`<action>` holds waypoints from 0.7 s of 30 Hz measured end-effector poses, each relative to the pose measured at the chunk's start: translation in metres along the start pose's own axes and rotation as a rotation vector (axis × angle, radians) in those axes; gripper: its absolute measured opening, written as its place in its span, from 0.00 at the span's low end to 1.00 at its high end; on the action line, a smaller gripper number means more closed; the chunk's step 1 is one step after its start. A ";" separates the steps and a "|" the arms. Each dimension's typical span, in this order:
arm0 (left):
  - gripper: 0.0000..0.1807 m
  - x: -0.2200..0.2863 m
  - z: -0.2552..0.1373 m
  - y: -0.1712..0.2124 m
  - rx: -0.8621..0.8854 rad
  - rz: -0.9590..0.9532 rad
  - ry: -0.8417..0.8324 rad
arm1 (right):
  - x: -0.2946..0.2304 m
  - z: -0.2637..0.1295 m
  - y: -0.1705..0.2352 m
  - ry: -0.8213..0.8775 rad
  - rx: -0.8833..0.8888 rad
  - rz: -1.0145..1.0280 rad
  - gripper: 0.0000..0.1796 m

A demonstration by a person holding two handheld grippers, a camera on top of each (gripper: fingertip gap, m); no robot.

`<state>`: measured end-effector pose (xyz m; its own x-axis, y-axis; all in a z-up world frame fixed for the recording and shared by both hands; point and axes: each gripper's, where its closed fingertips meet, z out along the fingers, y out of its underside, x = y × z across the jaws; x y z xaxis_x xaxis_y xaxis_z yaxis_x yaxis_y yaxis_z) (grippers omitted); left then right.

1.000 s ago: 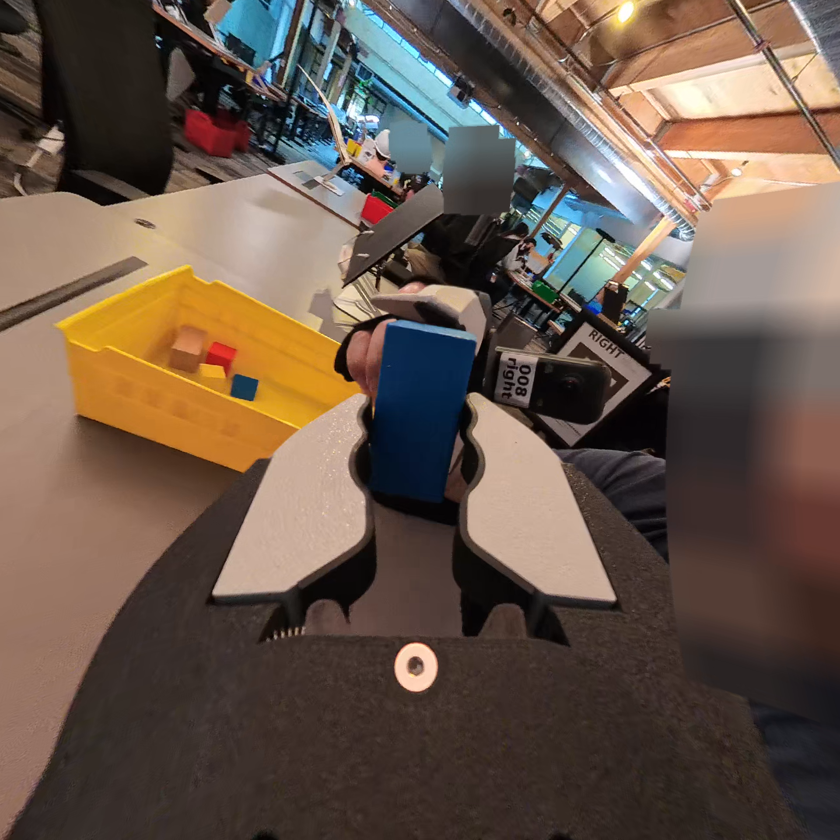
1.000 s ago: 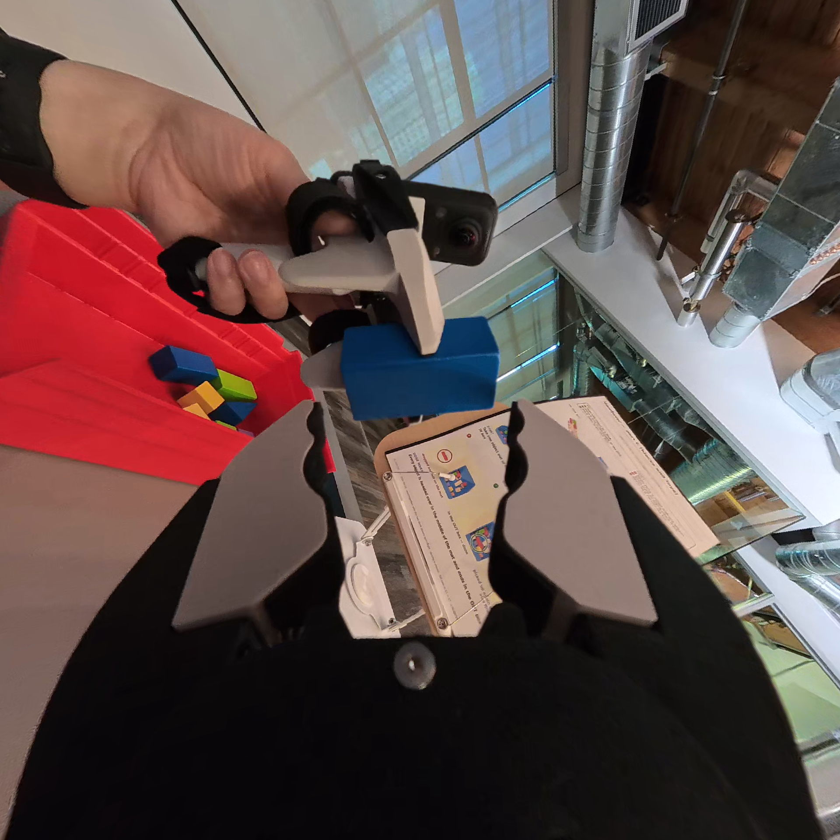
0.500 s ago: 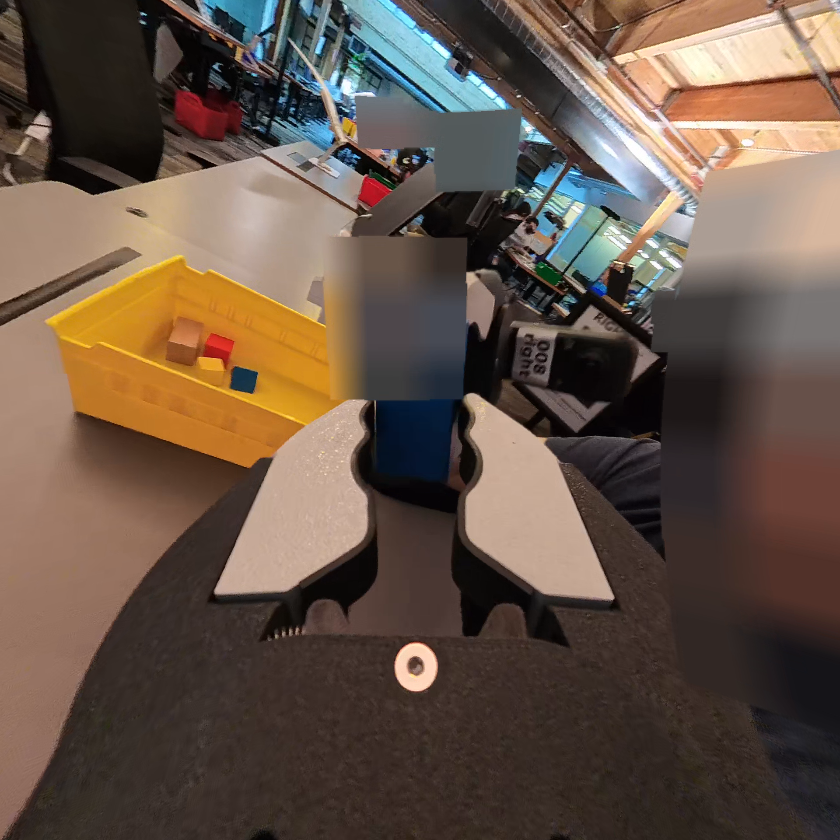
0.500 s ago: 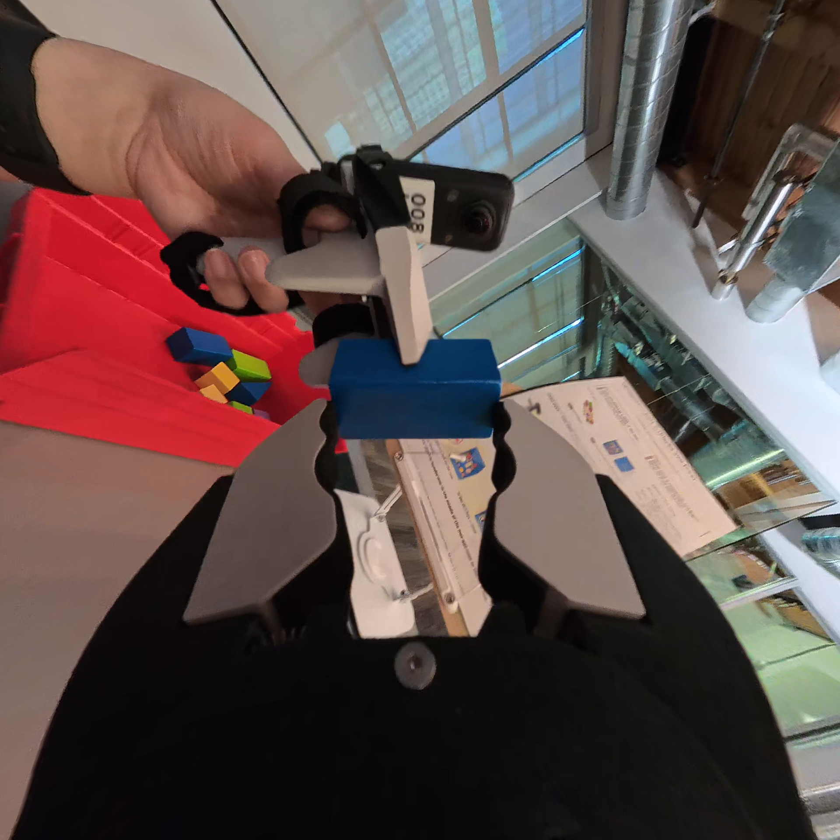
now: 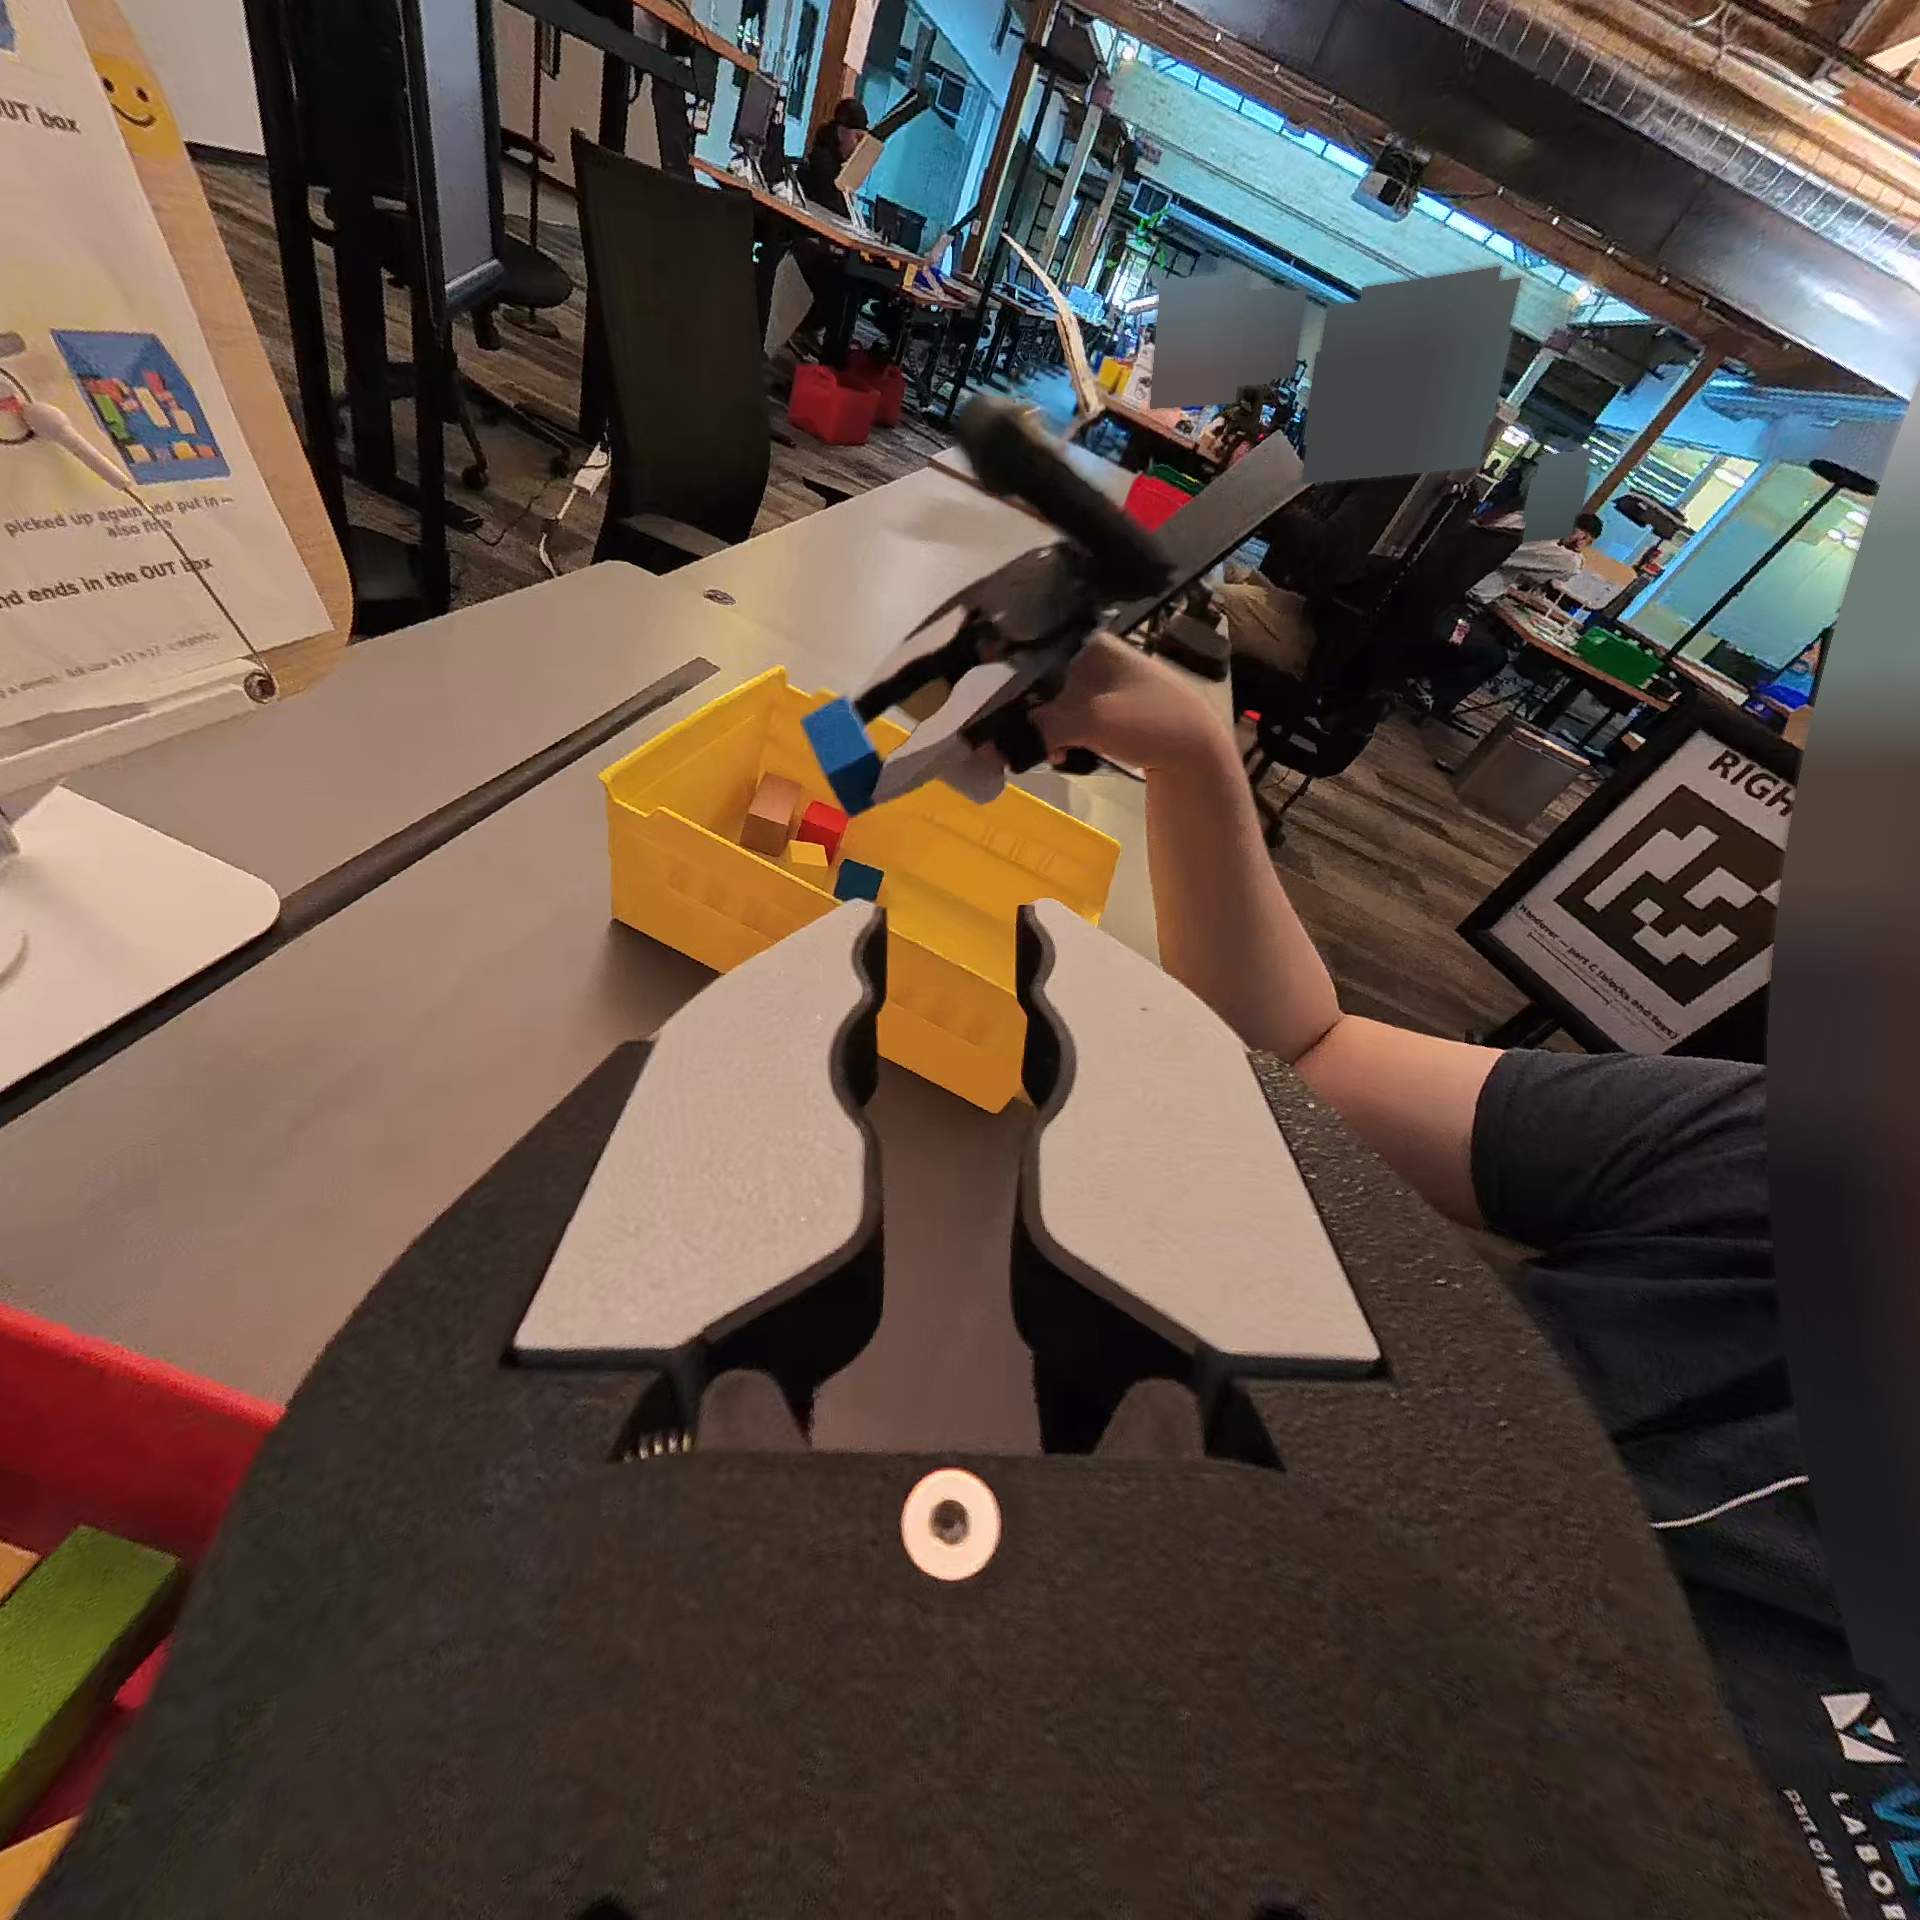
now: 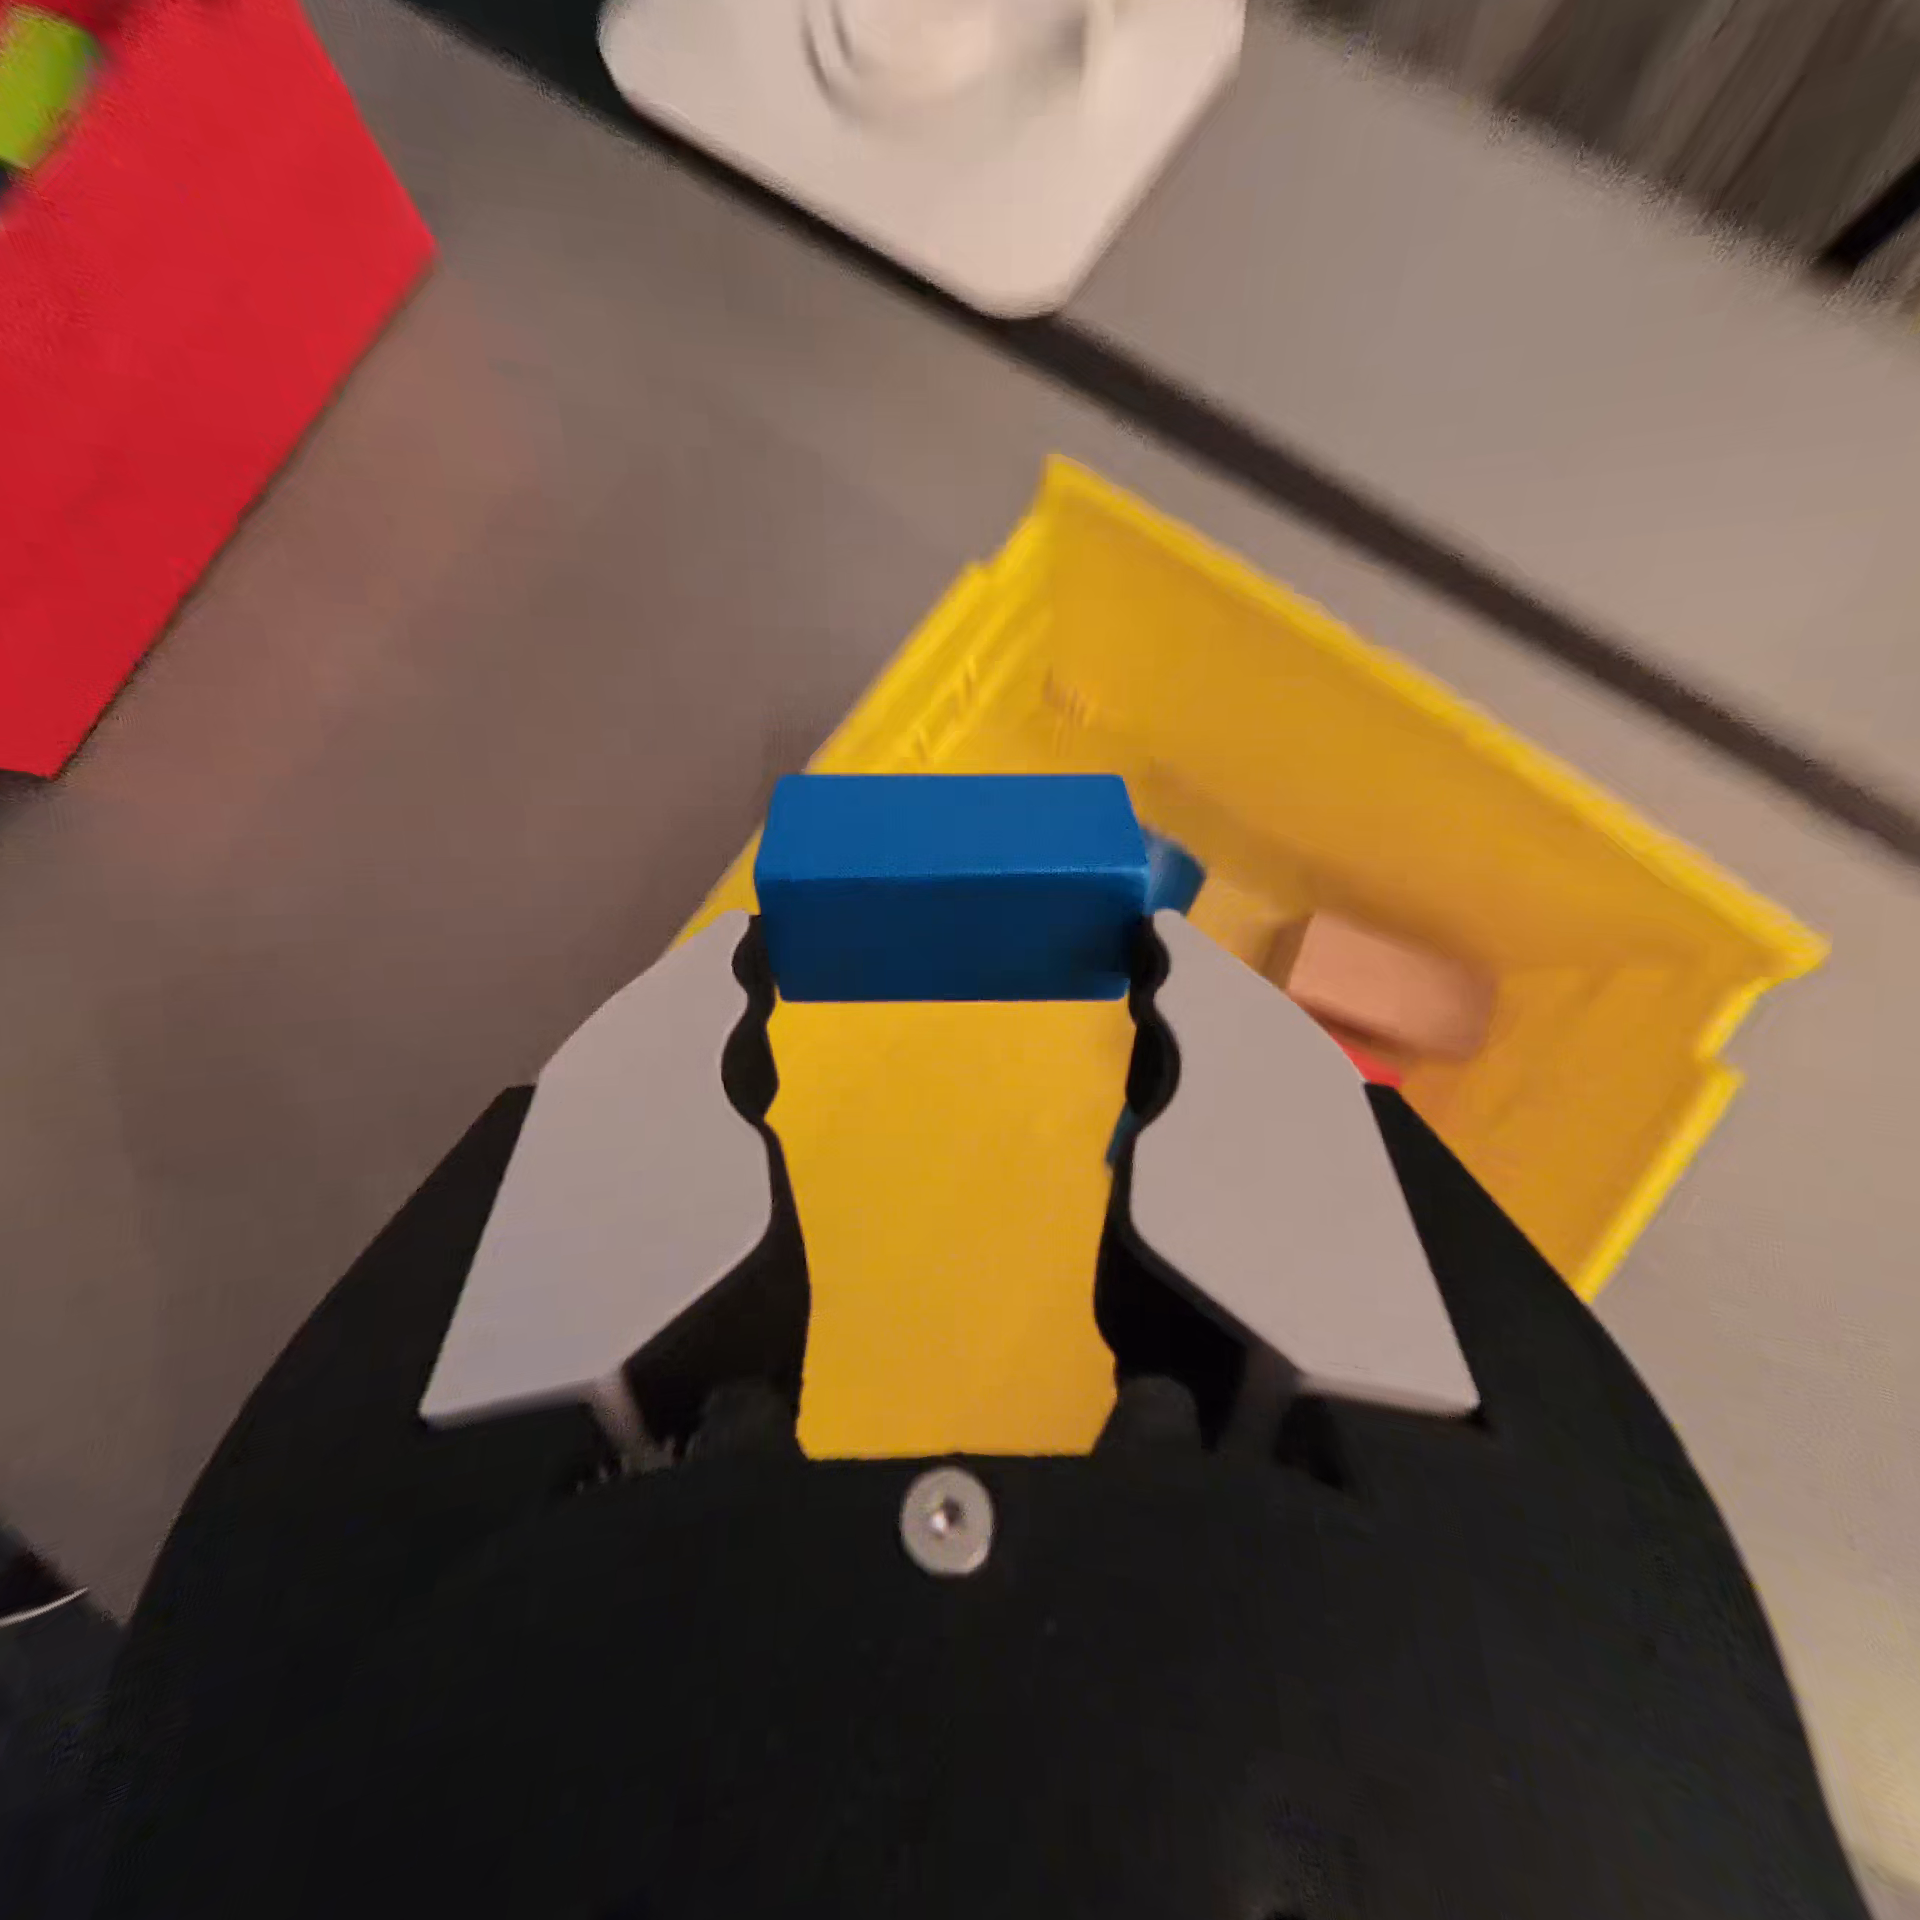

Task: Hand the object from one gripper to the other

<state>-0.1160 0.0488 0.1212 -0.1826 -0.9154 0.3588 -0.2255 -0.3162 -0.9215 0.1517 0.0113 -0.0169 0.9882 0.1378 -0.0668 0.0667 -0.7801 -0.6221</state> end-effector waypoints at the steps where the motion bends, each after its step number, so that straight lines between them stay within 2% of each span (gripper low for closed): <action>1: 0.13 0.001 0.000 0.001 -0.005 0.001 0.001 | 0.006 0.014 0.013 0.003 -0.081 0.052 0.37; 4: 0.12 0.003 0.002 0.004 -0.024 0.007 0.005 | 0.022 0.049 0.048 0.033 -0.291 0.148 0.37; 9: 0.11 0.001 0.001 0.005 -0.039 0.029 -0.019 | 0.020 0.081 0.074 0.012 -0.451 0.251 0.37; 14: 0.11 0.001 0.002 0.006 -0.046 0.025 -0.019 | 0.023 0.093 0.082 0.028 -0.488 0.329 0.37; 21: 0.11 0.003 0.005 0.008 -0.059 0.024 -0.008 | 0.036 0.098 0.078 0.132 -0.466 0.321 0.38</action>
<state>-0.1141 0.0421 0.1142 -0.1814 -0.9245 0.3352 -0.2770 -0.2790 -0.9195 0.1788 0.0155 -0.1440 0.9758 -0.2038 -0.0786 -0.2148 -0.9607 -0.1760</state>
